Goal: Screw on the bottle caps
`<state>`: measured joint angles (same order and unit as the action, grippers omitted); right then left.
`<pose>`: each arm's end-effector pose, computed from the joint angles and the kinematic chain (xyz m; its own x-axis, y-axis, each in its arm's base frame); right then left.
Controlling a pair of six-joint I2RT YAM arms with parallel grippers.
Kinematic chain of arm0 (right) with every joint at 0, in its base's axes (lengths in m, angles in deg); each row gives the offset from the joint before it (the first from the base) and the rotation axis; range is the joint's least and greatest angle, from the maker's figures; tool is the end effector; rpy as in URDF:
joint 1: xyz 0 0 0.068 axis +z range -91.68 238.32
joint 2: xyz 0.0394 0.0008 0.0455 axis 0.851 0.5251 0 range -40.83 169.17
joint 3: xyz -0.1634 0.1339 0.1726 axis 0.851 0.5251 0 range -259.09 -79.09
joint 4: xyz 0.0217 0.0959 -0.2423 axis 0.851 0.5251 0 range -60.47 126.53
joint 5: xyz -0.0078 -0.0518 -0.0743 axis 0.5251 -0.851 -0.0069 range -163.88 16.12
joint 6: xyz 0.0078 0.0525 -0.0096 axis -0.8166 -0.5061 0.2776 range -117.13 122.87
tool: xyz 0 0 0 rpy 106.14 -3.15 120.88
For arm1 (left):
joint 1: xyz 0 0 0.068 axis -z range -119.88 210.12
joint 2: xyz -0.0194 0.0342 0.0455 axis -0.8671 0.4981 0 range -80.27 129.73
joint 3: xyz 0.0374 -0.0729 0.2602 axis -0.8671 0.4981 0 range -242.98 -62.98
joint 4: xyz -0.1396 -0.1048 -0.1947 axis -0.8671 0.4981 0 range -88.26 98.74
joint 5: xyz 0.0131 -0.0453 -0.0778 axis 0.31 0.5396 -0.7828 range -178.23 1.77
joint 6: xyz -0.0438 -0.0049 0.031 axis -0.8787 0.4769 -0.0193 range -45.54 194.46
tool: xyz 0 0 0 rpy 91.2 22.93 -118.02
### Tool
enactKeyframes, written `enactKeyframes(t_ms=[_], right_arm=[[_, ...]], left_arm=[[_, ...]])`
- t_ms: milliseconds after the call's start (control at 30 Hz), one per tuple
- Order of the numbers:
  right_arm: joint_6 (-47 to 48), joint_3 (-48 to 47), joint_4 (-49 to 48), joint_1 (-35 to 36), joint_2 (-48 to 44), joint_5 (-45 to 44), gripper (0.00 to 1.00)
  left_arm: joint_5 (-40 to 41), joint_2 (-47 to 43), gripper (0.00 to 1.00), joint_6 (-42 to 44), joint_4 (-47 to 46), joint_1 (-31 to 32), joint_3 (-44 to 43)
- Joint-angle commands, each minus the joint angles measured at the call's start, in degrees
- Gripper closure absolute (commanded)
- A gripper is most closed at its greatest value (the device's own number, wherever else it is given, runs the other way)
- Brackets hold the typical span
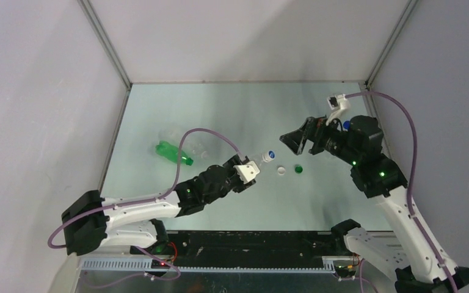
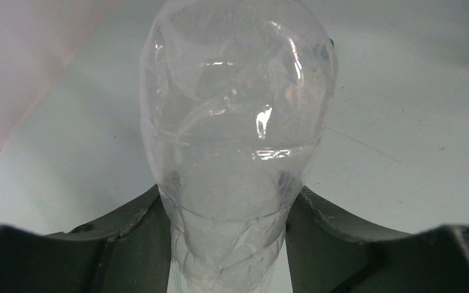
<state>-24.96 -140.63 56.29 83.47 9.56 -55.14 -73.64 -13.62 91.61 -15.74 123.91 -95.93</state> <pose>0.1618 0.0888 0.3941 -0.5341 0.2376 -0.8113 -0.4899 0.6952 0.5261 0.1215 -0.2263 0.2396 0.1065 0.4295 -0.8967 0.7639 0.5419 0.3503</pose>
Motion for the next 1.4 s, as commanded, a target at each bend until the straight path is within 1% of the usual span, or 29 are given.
enactKeyframes(t_ms=[0, 33, 67, 133, 200, 367, 500, 567, 667, 733, 933, 1067, 1233, 1367], right_arm=[[7.36, 3.59, -5.11, -1.76, -5.65, 4.85, 0.01], [7.09, 6.2, -6.58, -1.81, -7.13, 4.7, 0.01], [7.29, 7.06, -8.36, -2.06, -7.96, 7.05, 0.01], [11.45, 7.78, -8.57, -2.65, -8.33, 14.23, 0.01], [13.46, 7.9, -7.81, -3.02, -8.54, 18.48, 0.01], [16.9, 7.45, -6.8, -3.25, -8.44, 22.96, 0.01], [21.38, 4.47, -3.55, -3.23, -6.16, 26.87, 0.06], [24.44, 2.71, -0.41, -3.27, -3.74, 28.63, 0.08], [27.34, -0.34, 1.92, -3.28, -1.76, 30.19, 0.12], [30.95, -1.91, 3.02, -3.22, -0.84, 31.17, 0.13], [36.06, -4.43, 4.74, -3.0, 1.91, 34.3, 0.2], [37.48, -5.42, 6.43, -2.9, 3.23, 35.6, 0.28], [37.88, -5.57, 7.16, -2.38, 3.61, 36.18, 0.41], [38.3, -5.52, 8.31, -1.94, 3.79, 35.84, 0.47]], left_arm=[[-5.31, -2.2, 0.62, -5.64, -3.01, -2.66, -0.1], [-6.04, -2.51, 0.62, -6.08, -2.5, -3.03, -0.23], [-7.35, -2.63, 0.62, -6.93, -2.18, -3.78, -0.61], [-9.37, -3.18, 0.62, -7.7, -1.4, -4.94, -1.21], [-11.62, -3.68, 0.62, -8.25, -0.65, -6.1, -1.81], [-19.55, -4.85, 0.62, -8.3, 3.14, -8.12, -3.63], [-26.17, -4.94, 0.62, -7.09, 7.89, -9.01, -6.2], [-28.71, -4.71, 0.62, -6.36, 10.59, -9.15, -7.87], [-31.67, -4.21, 0.62, -5.67, 14.09, -9.21, -10.0], [-33.95, -3.61, 0.62, -5.19, 15.74, -9.21, -11.38], [-36.51, -2.08, 0.62, -3.93, 19.2, -9.21, -14.49], [-37.48, -1.06, 0.62, -3.31, 20.45, -9.3, -15.86], [-37.68, -0.59, 0.62, -3.39, 19.92, -9.3, -16.24], [-37.6, -0.35, 0.62, -3.43, 19.41, -9.37, -16.42]])
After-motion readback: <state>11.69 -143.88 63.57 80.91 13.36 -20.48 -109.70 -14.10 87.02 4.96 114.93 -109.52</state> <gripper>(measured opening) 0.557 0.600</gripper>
